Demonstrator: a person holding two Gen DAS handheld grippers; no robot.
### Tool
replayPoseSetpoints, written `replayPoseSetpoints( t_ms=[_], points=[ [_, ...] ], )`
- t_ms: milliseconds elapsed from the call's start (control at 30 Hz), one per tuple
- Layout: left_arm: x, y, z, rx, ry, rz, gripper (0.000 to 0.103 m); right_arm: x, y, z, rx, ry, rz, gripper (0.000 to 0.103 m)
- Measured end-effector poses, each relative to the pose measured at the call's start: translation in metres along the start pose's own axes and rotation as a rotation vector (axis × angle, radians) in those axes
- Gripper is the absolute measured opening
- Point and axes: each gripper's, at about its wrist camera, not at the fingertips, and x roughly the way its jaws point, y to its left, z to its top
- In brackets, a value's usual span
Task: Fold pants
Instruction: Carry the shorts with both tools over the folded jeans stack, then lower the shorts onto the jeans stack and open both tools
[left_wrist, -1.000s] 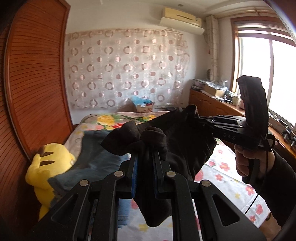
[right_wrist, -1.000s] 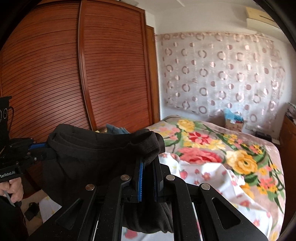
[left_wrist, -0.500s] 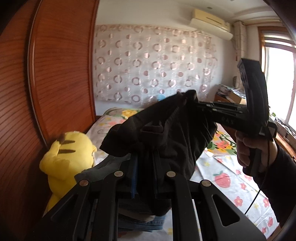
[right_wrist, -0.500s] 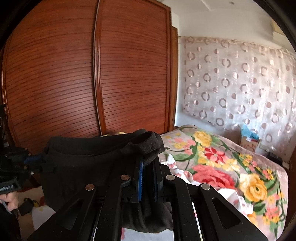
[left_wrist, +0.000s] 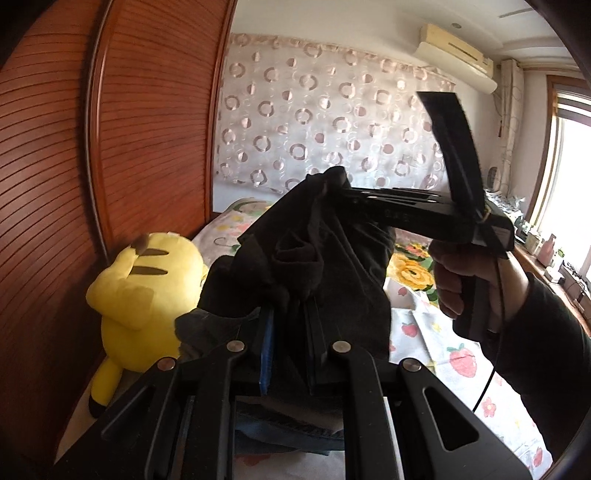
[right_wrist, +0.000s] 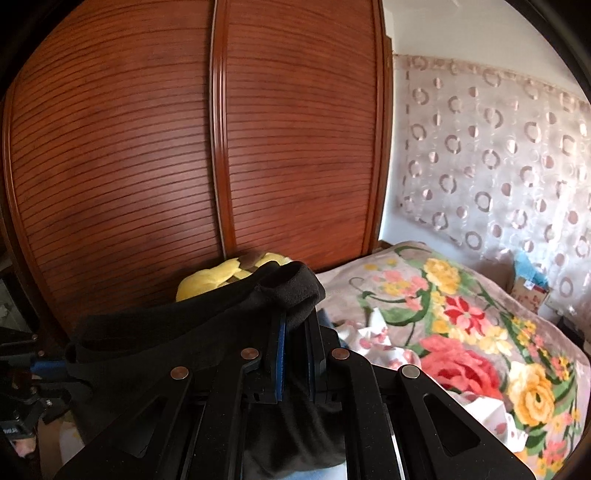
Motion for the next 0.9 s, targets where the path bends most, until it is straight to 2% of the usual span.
replayPoseSetpoints(
  t_ms=[167, 300, 367, 400, 500, 633, 767, 900],
  points=[
    [0.012, 0.007, -0.007, -0.017, 0.048, 0.03, 0.015, 0.022, -0.005, 0.003, -0.009, 0.039, 0.014, 0.009],
    [0.01, 0.012, -0.008, -0.047, 0.069, 0.009, 0.02, 0.023, -0.009, 0.012, -0.007, 0.056, -0.004, 0.03],
    [0.004, 0.012, -0.007, -0.053, 0.058, 0.004, 0.025, 0.014, -0.009, 0.017, 0.001, 0.04, 0.0, 0.033],
    [0.001, 0.012, -0.006, -0.051, 0.05, 0.01, 0.03, 0.008, -0.01, 0.019, 0.002, 0.03, -0.007, 0.034],
    [-0.009, 0.007, 0.0, -0.031, 0.013, 0.009, 0.046, -0.014, -0.009, 0.02, 0.005, -0.003, -0.013, 0.035],
    [-0.007, -0.002, 0.006, -0.002, 0.002, -0.003, 0.049, -0.04, -0.008, 0.007, 0.003, -0.037, 0.029, 0.035],
    [0.011, -0.008, 0.002, 0.025, 0.048, 0.011, 0.049, -0.053, -0.008, -0.012, 0.006, -0.006, 0.037, 0.035],
    [0.026, -0.007, -0.008, 0.041, 0.089, 0.052, 0.049, -0.048, -0.011, -0.024, 0.003, 0.03, 0.037, 0.035]
  ],
)
